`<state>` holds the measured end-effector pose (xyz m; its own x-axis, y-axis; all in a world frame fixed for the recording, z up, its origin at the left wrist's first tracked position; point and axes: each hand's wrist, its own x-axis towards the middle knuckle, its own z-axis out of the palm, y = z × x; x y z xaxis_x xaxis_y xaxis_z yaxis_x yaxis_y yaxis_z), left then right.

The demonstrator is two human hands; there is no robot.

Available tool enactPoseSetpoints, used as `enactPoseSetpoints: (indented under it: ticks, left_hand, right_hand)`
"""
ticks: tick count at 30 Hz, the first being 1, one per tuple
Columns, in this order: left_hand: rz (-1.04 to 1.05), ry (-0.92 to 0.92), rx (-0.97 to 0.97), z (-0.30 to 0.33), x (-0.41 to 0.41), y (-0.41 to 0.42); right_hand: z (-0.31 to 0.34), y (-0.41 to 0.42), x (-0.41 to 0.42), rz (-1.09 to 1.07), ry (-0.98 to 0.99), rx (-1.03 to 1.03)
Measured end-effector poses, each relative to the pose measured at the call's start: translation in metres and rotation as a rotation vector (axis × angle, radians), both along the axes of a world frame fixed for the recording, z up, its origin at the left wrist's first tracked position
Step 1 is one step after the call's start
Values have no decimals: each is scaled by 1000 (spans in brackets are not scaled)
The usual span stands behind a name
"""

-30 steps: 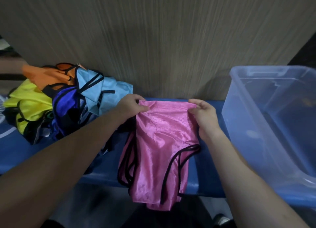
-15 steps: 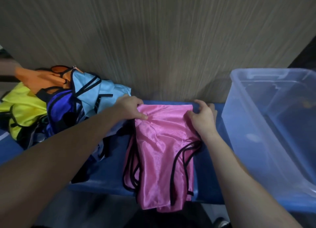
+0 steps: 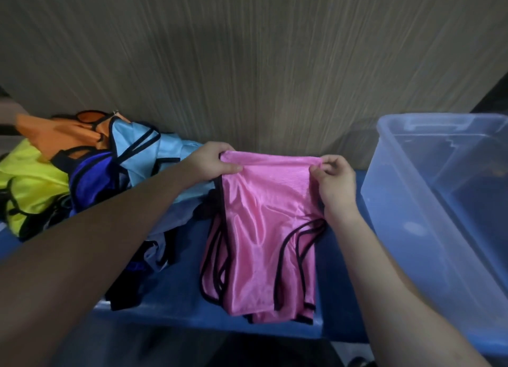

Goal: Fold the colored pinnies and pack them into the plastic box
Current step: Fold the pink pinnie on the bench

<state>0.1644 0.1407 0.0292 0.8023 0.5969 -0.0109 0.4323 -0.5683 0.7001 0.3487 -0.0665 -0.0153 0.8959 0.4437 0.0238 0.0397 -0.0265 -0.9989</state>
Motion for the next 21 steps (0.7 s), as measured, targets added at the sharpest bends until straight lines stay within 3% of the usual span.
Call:
enactPoseSetpoints:
  ticks: [7, 14, 21]
  left_hand:
    - [106, -206, 250, 6, 10, -11]
    - [-31, -282, 362, 20, -18, -36]
    - [-121, -352, 516, 6, -62, -64]
  right_hand:
    - [9, -5, 4, -29, -103, 71]
    - [23, -20, -15, 91, -53, 128]
    - [29, -59, -43, 234, -335, -34]
